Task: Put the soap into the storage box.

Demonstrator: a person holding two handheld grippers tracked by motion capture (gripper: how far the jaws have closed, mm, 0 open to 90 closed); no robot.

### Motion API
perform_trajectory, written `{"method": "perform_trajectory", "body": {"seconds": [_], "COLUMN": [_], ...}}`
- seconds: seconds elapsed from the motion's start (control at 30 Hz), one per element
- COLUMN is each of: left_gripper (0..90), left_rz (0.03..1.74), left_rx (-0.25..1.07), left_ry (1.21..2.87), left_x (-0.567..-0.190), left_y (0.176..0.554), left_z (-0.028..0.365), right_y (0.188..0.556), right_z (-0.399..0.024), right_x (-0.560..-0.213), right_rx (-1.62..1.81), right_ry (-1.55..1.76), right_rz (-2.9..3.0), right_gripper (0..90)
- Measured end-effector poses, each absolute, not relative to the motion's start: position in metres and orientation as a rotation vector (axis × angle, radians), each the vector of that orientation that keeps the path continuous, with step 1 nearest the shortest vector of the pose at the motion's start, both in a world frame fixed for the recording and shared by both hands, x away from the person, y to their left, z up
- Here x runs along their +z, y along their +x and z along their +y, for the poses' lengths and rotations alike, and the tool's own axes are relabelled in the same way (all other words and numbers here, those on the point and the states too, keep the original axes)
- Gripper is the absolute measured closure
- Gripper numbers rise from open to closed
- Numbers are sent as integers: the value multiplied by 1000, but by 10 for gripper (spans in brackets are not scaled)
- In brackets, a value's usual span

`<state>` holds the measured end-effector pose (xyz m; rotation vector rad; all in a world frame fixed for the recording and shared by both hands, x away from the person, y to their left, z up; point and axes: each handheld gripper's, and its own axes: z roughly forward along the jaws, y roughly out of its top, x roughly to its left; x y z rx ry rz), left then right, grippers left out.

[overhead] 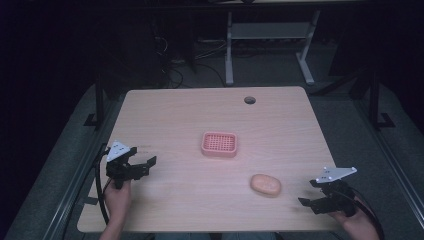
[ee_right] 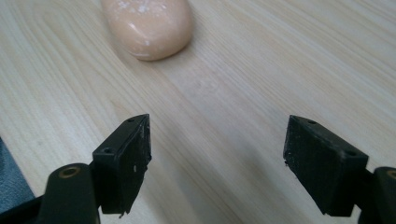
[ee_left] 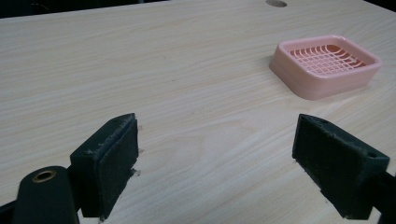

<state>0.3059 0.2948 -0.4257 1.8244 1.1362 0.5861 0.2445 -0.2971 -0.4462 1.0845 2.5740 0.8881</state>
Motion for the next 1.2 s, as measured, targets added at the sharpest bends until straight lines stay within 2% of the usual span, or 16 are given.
{"method": "perform_trajectory", "body": {"seconds": [1.2], "left_gripper": [142], "left_rz": [1153], "left_rx": [607], "left_ry": [1804], "left_x": [-424], "left_y": [304], "left_z": [299], "right_y": [276], "right_z": [-242], "right_x": [-418], "right_rx": [784], "right_ry": [879], "right_rz": [2722], "right_gripper": [211]}}
